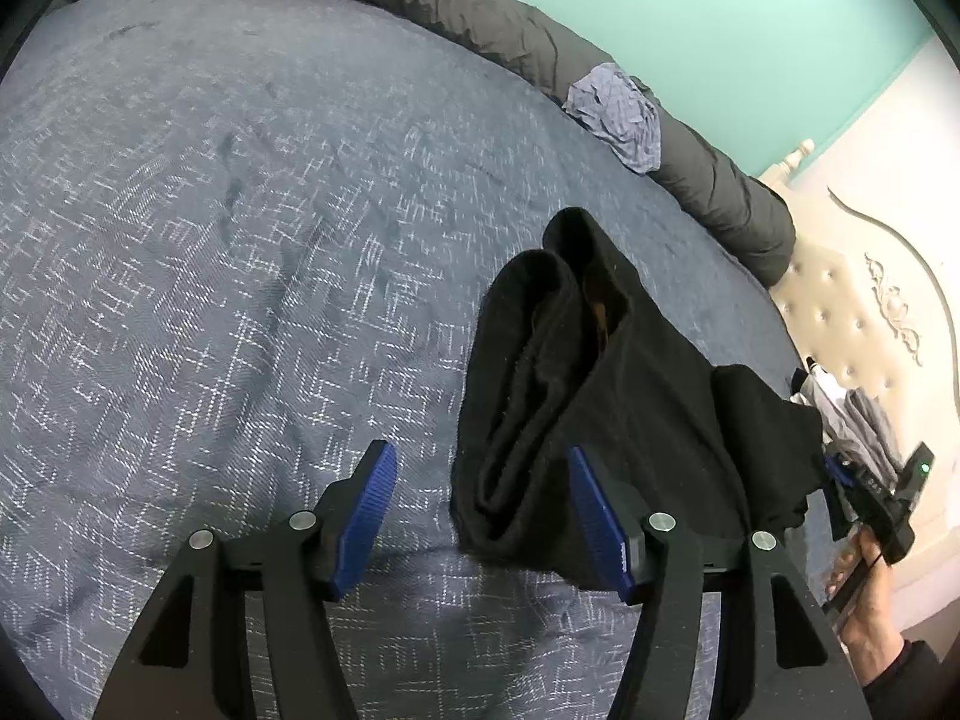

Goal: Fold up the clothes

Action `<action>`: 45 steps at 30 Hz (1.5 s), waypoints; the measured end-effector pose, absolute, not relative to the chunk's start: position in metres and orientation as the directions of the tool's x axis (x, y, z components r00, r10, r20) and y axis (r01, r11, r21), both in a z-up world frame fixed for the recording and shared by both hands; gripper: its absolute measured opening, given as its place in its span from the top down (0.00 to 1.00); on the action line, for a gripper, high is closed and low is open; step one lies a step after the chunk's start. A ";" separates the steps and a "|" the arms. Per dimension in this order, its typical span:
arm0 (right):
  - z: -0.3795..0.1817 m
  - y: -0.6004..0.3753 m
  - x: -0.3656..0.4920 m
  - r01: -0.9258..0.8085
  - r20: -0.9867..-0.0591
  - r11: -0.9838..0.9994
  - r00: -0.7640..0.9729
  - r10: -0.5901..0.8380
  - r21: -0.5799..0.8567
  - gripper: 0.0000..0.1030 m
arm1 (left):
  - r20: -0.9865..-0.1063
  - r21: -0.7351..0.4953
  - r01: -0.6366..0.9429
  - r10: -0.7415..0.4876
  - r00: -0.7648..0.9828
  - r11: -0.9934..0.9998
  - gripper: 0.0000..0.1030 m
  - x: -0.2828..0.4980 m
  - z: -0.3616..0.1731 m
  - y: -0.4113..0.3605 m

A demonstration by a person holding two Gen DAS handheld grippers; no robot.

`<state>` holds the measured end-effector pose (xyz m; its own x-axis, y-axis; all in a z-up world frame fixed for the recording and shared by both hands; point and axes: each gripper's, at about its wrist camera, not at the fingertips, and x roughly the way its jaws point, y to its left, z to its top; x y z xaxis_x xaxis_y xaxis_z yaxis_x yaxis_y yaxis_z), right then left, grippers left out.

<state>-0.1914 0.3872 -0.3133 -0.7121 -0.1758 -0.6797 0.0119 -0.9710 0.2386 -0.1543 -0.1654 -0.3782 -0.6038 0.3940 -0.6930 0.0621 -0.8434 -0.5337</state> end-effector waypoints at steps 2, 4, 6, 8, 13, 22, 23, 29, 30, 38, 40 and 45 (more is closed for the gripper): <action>-0.320 0.394 -0.191 -0.014 -0.690 -0.964 -0.701 -0.180 0.266 0.81 | -0.688 -0.550 0.067 0.406 -0.601 -0.832 0.38 -0.154 -0.379 -0.166; -0.315 0.400 -0.182 -0.021 -0.648 -0.951 -0.737 -0.194 0.309 0.81 | -0.684 -0.564 0.073 0.415 -0.600 -0.823 0.37 -0.153 -0.379 -0.168; -0.310 0.402 -0.175 -0.015 -0.615 -0.943 -0.762 -0.204 0.332 0.81 | -0.680 -0.574 0.078 0.422 -0.599 -0.815 0.36 -0.151 -0.378 -0.170; -0.307 0.400 -0.165 0.007 -0.594 -0.939 -0.773 -0.223 0.344 0.81 | -0.675 -0.588 0.082 0.433 -0.598 -0.805 0.34 -0.147 -0.377 -0.170; -0.314 0.400 -0.145 0.025 -0.551 -0.912 -0.790 -0.269 0.408 0.80 | -0.677 -0.607 0.089 0.456 -0.578 -0.789 0.24 -0.138 -0.376 -0.165; -0.341 0.395 -0.115 0.057 -0.510 -0.870 -0.790 -0.339 0.491 0.80 | -0.673 -0.650 0.134 0.486 -0.557 -0.748 0.24 -0.151 -0.394 -0.147; -0.343 0.393 -0.112 0.060 -0.509 -0.869 -0.789 -0.343 0.492 0.80 | -0.673 -0.658 0.148 0.488 -0.556 -0.739 0.24 -0.153 -0.398 -0.146; -0.344 0.394 -0.112 0.076 -0.472 -0.848 -0.803 -0.363 0.524 0.80 | -0.658 -0.674 0.196 0.458 -0.598 -0.712 0.19 -0.153 -0.403 -0.142; -0.343 0.393 -0.112 0.081 -0.465 -0.848 -0.807 -0.365 0.524 0.80 | -0.652 -0.678 0.198 0.455 -0.607 -0.708 0.19 -0.153 -0.402 -0.141; -0.343 0.399 -0.113 0.086 -0.448 -0.838 -0.813 -0.371 0.539 0.80 | -0.651 -0.659 0.181 0.434 -0.623 -0.730 0.34 -0.159 -0.390 -0.121; -0.346 0.404 -0.112 0.069 -0.448 -0.829 -0.815 -0.368 0.555 0.80 | -0.647 -0.661 0.178 0.435 -0.626 -0.729 0.47 -0.161 -0.388 -0.122; -0.347 0.413 -0.111 0.049 -0.440 -0.813 -0.821 -0.364 0.581 0.80 | -0.642 -0.628 0.123 0.422 -0.640 -0.768 0.80 -0.161 -0.367 -0.120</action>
